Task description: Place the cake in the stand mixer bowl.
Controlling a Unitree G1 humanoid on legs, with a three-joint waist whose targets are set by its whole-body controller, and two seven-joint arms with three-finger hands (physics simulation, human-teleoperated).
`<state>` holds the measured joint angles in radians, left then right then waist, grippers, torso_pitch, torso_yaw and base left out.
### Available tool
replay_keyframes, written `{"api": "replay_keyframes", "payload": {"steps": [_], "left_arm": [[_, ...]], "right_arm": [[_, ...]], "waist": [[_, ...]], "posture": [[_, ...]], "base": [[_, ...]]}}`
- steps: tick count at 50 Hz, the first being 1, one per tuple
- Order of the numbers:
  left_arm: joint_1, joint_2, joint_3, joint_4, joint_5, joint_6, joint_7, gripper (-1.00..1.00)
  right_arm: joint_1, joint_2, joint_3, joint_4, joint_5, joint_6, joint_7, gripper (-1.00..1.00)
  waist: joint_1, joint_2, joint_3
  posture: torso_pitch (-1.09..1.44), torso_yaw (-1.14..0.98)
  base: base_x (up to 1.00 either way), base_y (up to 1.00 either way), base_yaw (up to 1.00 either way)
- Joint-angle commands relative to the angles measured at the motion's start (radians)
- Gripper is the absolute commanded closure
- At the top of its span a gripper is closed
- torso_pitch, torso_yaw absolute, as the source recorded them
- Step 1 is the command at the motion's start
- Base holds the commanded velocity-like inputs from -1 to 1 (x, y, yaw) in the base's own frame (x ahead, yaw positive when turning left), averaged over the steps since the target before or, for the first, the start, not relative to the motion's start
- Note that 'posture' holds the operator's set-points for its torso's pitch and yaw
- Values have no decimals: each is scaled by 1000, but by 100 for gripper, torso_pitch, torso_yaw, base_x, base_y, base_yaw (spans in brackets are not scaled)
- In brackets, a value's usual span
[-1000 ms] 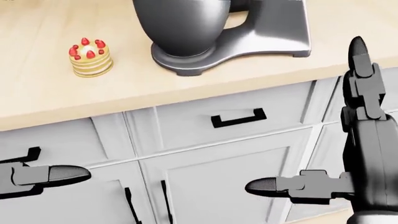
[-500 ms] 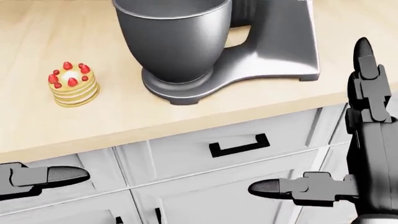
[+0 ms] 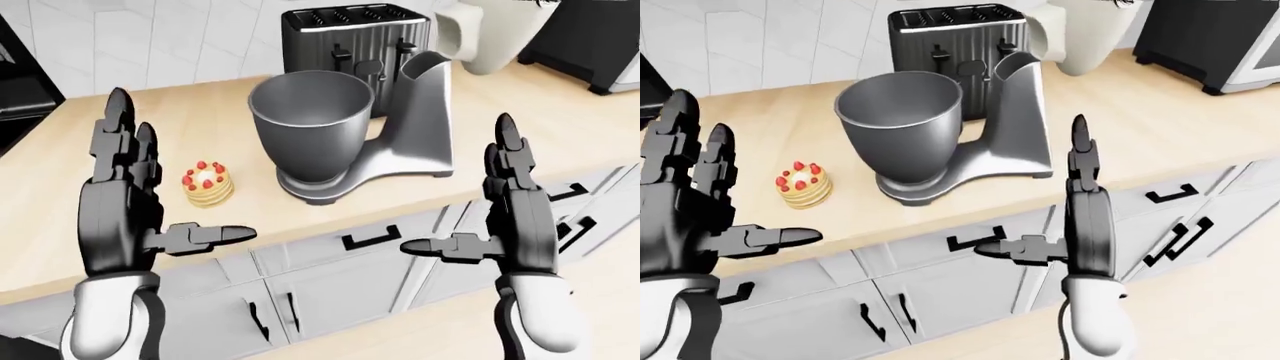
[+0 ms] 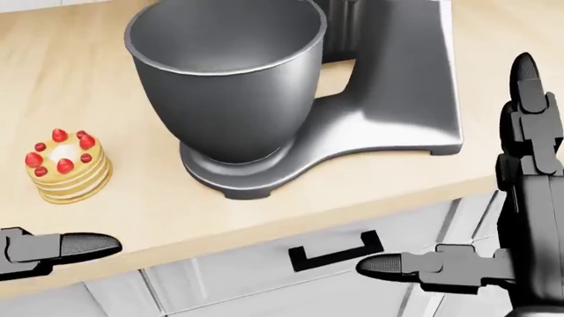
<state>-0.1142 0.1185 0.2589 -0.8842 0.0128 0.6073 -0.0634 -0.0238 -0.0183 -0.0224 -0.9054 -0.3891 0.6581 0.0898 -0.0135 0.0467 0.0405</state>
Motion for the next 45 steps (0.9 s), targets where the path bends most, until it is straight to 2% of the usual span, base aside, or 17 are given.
{"api": "replay_keyframes", "payload": {"steps": [1, 2, 3, 4, 7, 9, 16, 23, 40, 44, 45], "left_arm": [[-11, 6, 5, -14, 2, -20, 5, -100], [-11, 7, 4, -12, 4, -21, 5, -100], [-14, 8, 6, -15, 2, -16, 5, -100], [-18, 9, 8, -17, 0, -11, 5, -100], [-22, 11, 6, -17, 0, -8, 6, -100], [-24, 12, 5, -18, 0, -5, 6, -100], [-32, 17, 6, -21, -2, 5, 3, -100], [-9, 12, -12, 37, 26, -52, -16, -100], [-60, 48, 23, 261, -29, -139, 12, -100], [-79, 64, 33, 269, -25, -139, 23, -100], [-94, 63, 43, 285, -55, -120, 22, -100]], "right_arm": [[-7, 1, 1, -21, 8, -32, -8, -100], [-6, 0, 0, -24, 8, -32, -9, -100], [-6, 0, 0, -31, 4, -26, -11, -100], [-4, 0, -1, -36, 5, -27, -12, -100], [3, 0, -6, -51, 2, -25, -16, -100], [0, -1, -5, -51, 0, -24, -18, -100], [2, -2, -15, -78, -5, -14, -15, -100], [3, -4, -15, -91, -9, -15, -13, -100], [7, -1, -10, -79, -9, -35, -13, -100], [7, 0, -6, -76, -8, -39, -13, -100], [8, 0, -6, -77, -8, -40, -14, -100]], "waist": [[-4, 8, -21], [-7, 36, -35], [-1, -15, -16], [3, -12, -21], [9, -35, -28], [10, -40, -34], [11, -42, -40], [12, -42, -36], [14, -42, -30], [13, -40, -31], [13, -41, -31]], "posture": [[0, 0], [0, 0], [0, 0], [0, 0], [0, 0], [0, 0], [0, 0], [0, 0], [0, 0], [0, 0], [0, 0]], "base": [[0, 0, 0], [0, 0, 0], [0, 0, 0], [0, 0, 0], [0, 0, 0], [0, 0, 0], [0, 0, 0], [0, 0, 0], [0, 0, 0], [0, 0, 0], [0, 0, 0]]}}
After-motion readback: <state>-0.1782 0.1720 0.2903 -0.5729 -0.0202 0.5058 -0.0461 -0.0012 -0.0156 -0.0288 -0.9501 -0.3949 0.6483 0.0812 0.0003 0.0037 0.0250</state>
